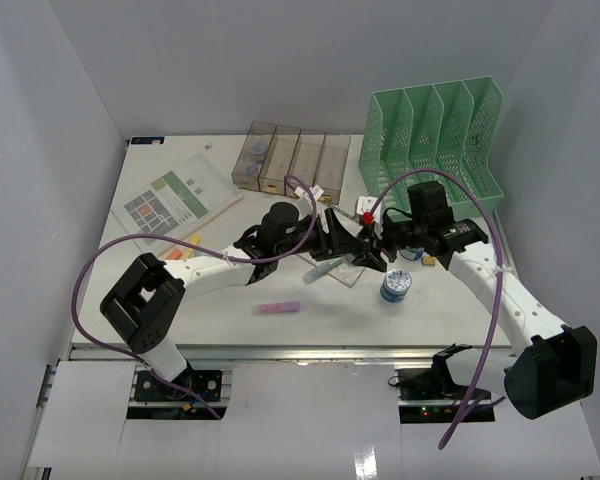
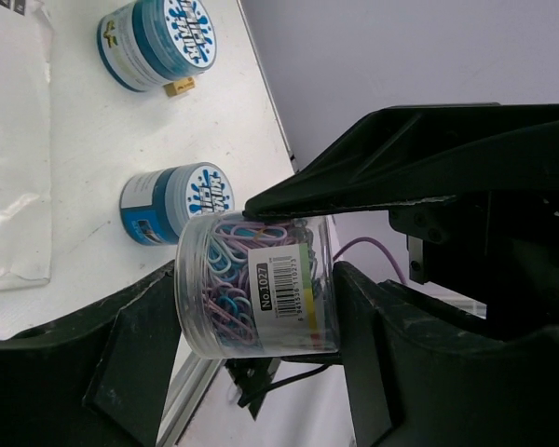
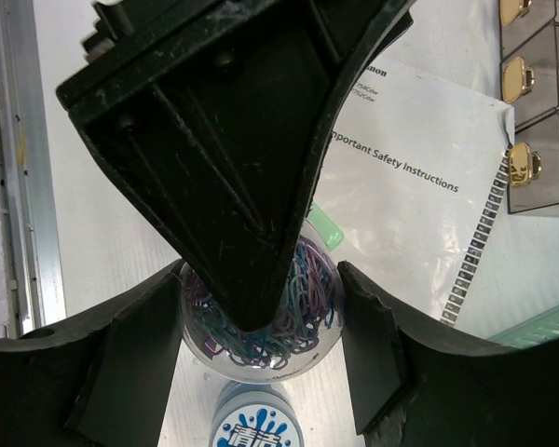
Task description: Organize the desk
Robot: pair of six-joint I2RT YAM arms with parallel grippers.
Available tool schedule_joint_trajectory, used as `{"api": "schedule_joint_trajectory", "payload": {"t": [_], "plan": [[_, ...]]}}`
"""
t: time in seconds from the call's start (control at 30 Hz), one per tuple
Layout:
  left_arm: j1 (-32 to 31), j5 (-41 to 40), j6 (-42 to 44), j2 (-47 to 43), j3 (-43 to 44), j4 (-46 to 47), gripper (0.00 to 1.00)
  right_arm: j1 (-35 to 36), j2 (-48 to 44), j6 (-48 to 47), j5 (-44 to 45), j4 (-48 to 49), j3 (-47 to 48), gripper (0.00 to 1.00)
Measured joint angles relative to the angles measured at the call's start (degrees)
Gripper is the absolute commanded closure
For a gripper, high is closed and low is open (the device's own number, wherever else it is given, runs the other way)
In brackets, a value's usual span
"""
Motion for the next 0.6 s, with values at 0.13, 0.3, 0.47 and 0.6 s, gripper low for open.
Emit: {"api": "schedule_joint_trajectory", "payload": {"t": [0.13, 0.3, 0.47, 0.6], "plan": [[0.0, -0.1, 0.1, 0.0, 0.8, -1.0, 0.61, 0.0, 0.0, 0.3, 0.6, 1.6, -0.3, 0.45], [0.0, -1.2, 1.7, 0.0, 1.4, -3.5, 0.76, 0.1, -0.1, 1.2, 1.1, 3.6, -1.9, 0.1], [0.8, -4.4, 6.2, 0.0, 2.5, -11.5, 0.79, -0.6, -0.2, 3.3, 3.0, 5.6, -2.1, 0.07], [4.9, -7.8, 12.0, -0.6, 3.6, -20.3, 0.8, -4.9, -1.1, 4.3, 2.1, 6.4, -2.1, 0.09]]}}
